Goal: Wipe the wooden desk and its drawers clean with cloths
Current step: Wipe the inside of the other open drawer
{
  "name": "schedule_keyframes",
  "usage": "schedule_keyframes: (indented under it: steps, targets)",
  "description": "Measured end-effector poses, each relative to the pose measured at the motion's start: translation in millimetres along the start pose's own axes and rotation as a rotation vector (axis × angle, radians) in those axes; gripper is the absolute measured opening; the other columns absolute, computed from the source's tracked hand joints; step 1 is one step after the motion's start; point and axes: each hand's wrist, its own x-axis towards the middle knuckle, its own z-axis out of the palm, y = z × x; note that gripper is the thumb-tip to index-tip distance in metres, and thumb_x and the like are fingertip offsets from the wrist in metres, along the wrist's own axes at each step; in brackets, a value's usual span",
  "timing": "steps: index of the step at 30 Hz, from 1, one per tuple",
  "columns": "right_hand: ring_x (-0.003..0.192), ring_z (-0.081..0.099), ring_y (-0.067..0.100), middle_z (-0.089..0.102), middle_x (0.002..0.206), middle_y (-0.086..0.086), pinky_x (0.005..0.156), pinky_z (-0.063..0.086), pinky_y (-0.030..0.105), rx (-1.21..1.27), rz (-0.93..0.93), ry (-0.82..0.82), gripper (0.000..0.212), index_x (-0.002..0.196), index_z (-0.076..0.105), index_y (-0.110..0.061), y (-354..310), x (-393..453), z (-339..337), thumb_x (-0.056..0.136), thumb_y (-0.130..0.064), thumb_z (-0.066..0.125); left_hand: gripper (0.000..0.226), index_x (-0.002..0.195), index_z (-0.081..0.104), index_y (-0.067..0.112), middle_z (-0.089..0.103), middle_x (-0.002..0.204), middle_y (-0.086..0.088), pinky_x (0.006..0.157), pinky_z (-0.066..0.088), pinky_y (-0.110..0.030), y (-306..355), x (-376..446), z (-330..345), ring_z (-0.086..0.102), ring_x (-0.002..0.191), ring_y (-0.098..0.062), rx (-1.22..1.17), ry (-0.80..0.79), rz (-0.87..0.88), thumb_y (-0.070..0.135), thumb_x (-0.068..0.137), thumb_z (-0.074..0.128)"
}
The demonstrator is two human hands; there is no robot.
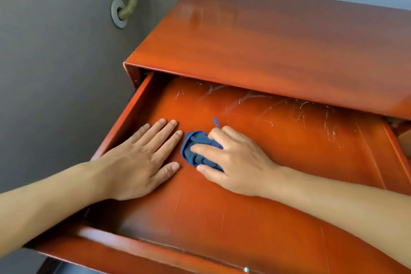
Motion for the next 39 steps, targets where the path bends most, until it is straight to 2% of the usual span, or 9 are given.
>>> schedule_keyframes:
  steps: [2, 7, 12, 15, 20, 26, 32, 36, 39]
  targets:
    - [0.085, 0.056, 0.026, 0.058, 0.102, 0.006, 0.067, 0.047, 0.036, -0.077, 0.021, 0.034, 0.037, 0.12, 0.069, -0.025, 8, 20, 8, 0.098, -0.046, 0.049, 0.083, 0.158, -0.027, 0.023, -0.031, 0.167, -0.001, 0.125, -0.017, -0.041, 5, -10, 2, -0.033, 0.153, -0.022, -0.017, 0.025, 0.007, 0.073, 0.092, -0.023]
    - [0.105, 0.056, 0.034, 0.049, 0.125, 0.01, 0.073, 0.044, 0.039, -0.169, 0.602, 0.024, 0.034, 0.125, 0.059, -0.023, 18, 102, 21, 0.104, -0.044, 0.042, 0.08, 0.15, -0.042, 0.028, -0.046, 0.16, 0.001, 0.121, -0.022, -0.042, 14, -20, -2, -0.046, 0.146, -0.018, -0.012, -0.076, -0.021, 0.074, 0.085, -0.03]
    - [0.102, 0.057, 0.032, 0.048, 0.12, 0.005, 0.073, 0.043, 0.038, 0.008, 0.16, -0.032, 0.034, 0.13, 0.06, -0.032, -19, 126, 33, 0.101, -0.043, 0.049, 0.074, 0.165, 0.017, 0.011, 0.022, 0.17, -0.016, 0.118, 0.015, -0.048, 13, -34, 13, 0.017, 0.158, -0.035, 0.113, 0.138, 0.015, 0.059, 0.11, 0.025]
    - [0.098, 0.064, 0.029, 0.052, 0.117, 0.002, 0.069, 0.041, 0.036, 0.05, 0.035, -0.077, 0.034, 0.132, 0.06, -0.04, -14, 119, 28, 0.101, -0.047, 0.048, 0.074, 0.165, 0.019, 0.01, 0.023, 0.169, -0.016, 0.118, 0.017, -0.049, 17, -41, 22, 0.02, 0.158, -0.035, 0.117, 0.196, 0.028, 0.058, 0.11, 0.027]
    - [0.1, 0.067, 0.039, 0.064, 0.12, 0.013, 0.074, 0.044, 0.038, -0.194, 0.66, -0.004, 0.032, 0.125, 0.059, -0.021, 21, 154, 33, 0.104, -0.038, 0.042, 0.072, 0.166, 0.015, 0.012, 0.018, 0.171, -0.013, 0.119, 0.014, -0.049, 20, -44, 24, 0.018, 0.157, -0.034, 0.146, 0.256, 0.022, 0.057, 0.11, 0.025]
    - [0.092, 0.065, 0.032, 0.053, 0.117, 0.005, 0.066, 0.036, 0.035, -0.011, 0.059, -0.04, 0.035, 0.129, 0.062, -0.032, -22, 128, 41, 0.097, -0.043, 0.05, 0.072, 0.165, 0.019, 0.011, 0.023, 0.17, -0.015, 0.117, 0.017, -0.05, 26, -55, 28, 0.022, 0.156, -0.035, 0.149, 0.292, 0.022, 0.057, 0.11, 0.028]
    - [0.102, 0.066, 0.039, 0.063, 0.121, 0.013, 0.073, 0.041, 0.037, -0.221, 0.656, 0.024, 0.032, 0.123, 0.061, -0.02, 15, 166, 42, 0.101, -0.037, 0.045, 0.072, 0.165, 0.02, 0.01, 0.022, 0.17, -0.014, 0.117, 0.018, -0.049, 31, -63, 25, 0.023, 0.156, -0.035, 0.158, 0.288, 0.029, 0.057, 0.11, 0.028]
    - [0.092, 0.063, 0.037, 0.051, 0.113, 0.008, 0.066, 0.039, 0.038, -0.077, 0.273, 0.013, 0.028, 0.115, 0.063, -0.025, -20, 146, 46, 0.094, -0.039, 0.051, 0.072, 0.163, 0.027, 0.008, 0.028, 0.168, -0.017, 0.117, 0.02, -0.05, 32, -65, 19, 0.028, 0.154, -0.037, 0.14, 0.276, 0.034, 0.056, 0.109, 0.029]
    - [0.088, 0.062, 0.028, 0.052, 0.107, 0.002, 0.059, 0.045, 0.036, 0.109, -0.087, -0.052, 0.036, 0.125, 0.065, -0.033, -33, 101, 31, 0.091, -0.04, 0.054, 0.064, 0.147, 0.055, 0.003, 0.055, 0.15, -0.02, 0.11, 0.047, -0.048, 40, -67, 1, 0.053, 0.137, -0.042, 0.126, 0.256, 0.082, 0.046, 0.101, 0.045]
